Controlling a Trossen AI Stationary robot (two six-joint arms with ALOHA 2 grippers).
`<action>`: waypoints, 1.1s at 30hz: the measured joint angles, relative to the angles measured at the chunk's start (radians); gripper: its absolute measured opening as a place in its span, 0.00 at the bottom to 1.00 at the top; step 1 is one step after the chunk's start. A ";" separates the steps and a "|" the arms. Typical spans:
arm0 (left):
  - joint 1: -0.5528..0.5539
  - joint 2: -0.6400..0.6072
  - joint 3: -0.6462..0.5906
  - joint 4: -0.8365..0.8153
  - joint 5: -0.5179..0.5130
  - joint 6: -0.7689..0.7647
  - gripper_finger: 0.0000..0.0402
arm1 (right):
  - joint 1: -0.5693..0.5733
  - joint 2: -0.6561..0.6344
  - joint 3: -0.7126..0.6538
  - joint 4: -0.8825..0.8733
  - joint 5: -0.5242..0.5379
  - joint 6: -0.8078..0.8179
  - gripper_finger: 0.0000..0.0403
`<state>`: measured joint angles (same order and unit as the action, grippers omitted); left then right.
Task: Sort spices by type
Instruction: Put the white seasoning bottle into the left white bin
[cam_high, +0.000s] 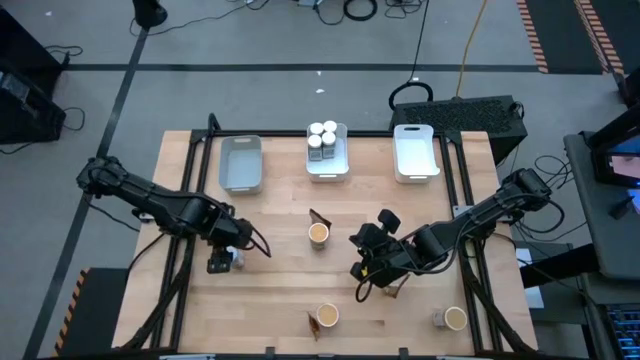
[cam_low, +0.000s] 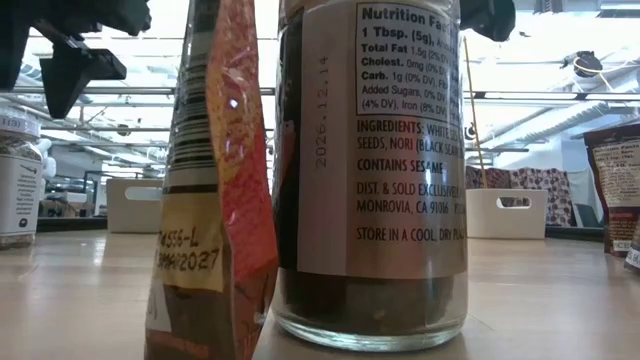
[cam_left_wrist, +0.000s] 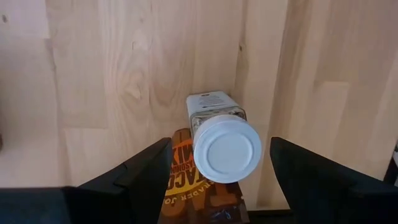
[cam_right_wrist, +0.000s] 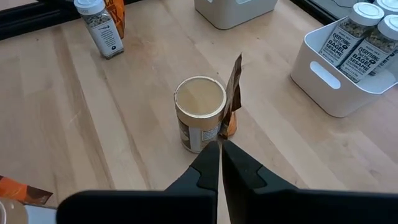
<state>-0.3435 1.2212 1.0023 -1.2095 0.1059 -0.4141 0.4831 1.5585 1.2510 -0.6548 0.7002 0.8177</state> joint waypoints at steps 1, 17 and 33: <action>0.000 0.005 0.000 0.000 0.000 0.000 0.69 | 0.000 0.000 0.000 0.000 0.000 0.001 0.00; -0.029 0.103 0.000 0.010 0.016 0.010 0.69 | 0.000 0.000 0.000 -0.006 -0.051 -0.019 0.00; -0.032 0.107 -0.110 0.084 0.035 0.005 0.69 | 0.001 0.000 0.000 -0.015 -0.052 -0.027 0.00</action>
<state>-0.3756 1.3285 0.8921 -1.1257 0.1406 -0.4092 0.4839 1.5589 1.2510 -0.6701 0.6487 0.7910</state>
